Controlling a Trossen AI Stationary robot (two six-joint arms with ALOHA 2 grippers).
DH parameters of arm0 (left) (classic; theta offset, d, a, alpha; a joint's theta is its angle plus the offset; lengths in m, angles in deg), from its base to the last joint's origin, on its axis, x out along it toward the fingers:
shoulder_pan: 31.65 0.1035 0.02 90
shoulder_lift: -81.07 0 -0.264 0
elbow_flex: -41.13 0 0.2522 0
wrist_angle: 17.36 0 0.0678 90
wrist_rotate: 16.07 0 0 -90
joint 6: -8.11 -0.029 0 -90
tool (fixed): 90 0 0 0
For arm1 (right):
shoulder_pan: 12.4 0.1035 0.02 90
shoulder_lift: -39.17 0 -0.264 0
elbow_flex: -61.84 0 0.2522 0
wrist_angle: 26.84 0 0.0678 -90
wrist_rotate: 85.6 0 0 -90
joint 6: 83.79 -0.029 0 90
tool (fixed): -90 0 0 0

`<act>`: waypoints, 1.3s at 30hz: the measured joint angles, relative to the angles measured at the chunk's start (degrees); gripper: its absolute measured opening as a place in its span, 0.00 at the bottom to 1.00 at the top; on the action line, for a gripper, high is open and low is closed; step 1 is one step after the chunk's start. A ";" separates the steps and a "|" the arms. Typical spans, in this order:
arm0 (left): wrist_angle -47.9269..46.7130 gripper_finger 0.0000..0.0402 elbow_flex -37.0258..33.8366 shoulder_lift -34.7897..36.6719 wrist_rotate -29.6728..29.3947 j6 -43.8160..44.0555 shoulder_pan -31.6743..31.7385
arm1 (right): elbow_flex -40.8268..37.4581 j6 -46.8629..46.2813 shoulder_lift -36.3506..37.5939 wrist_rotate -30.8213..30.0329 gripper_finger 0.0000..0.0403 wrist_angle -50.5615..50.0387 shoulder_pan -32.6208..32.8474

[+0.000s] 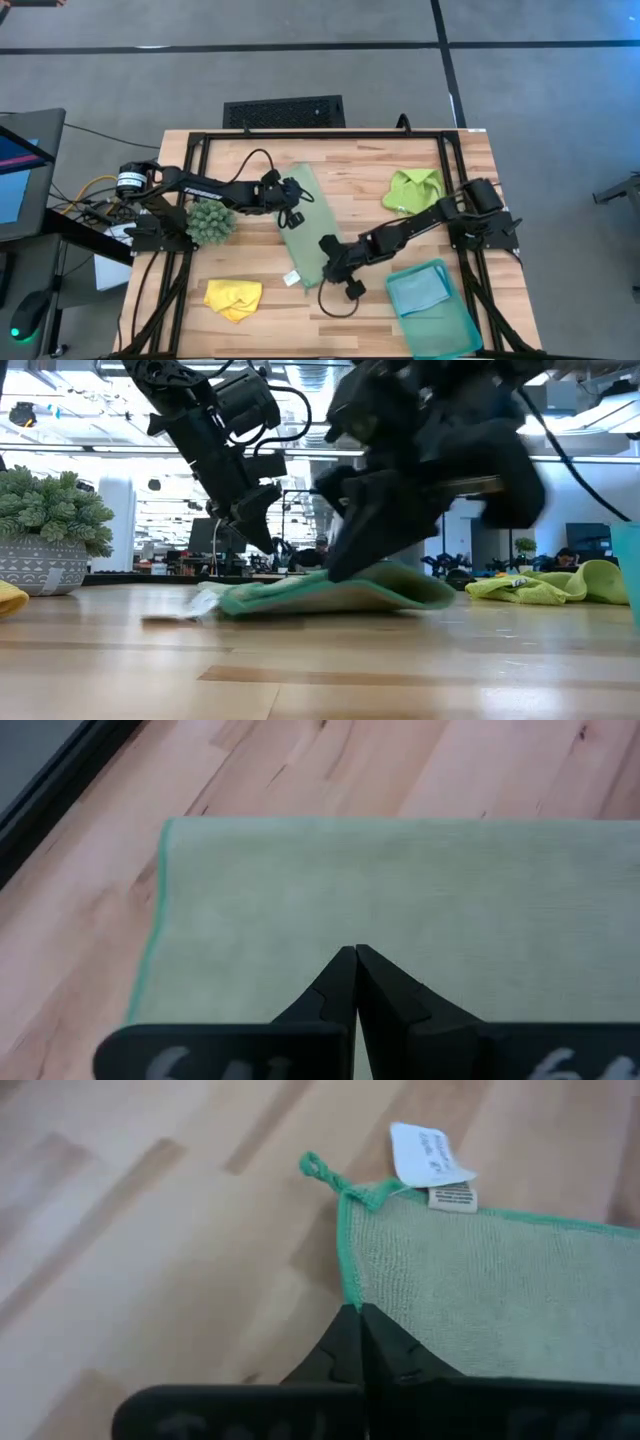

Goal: Fold microfiber towels
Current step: Fold the green microfiber cloth

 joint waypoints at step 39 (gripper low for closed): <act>13.62 0.00 15.25 -22.29 13.63 -6.71 -12.42 | -0.34 3.03 12.53 10.82 0.03 -15.73 0.55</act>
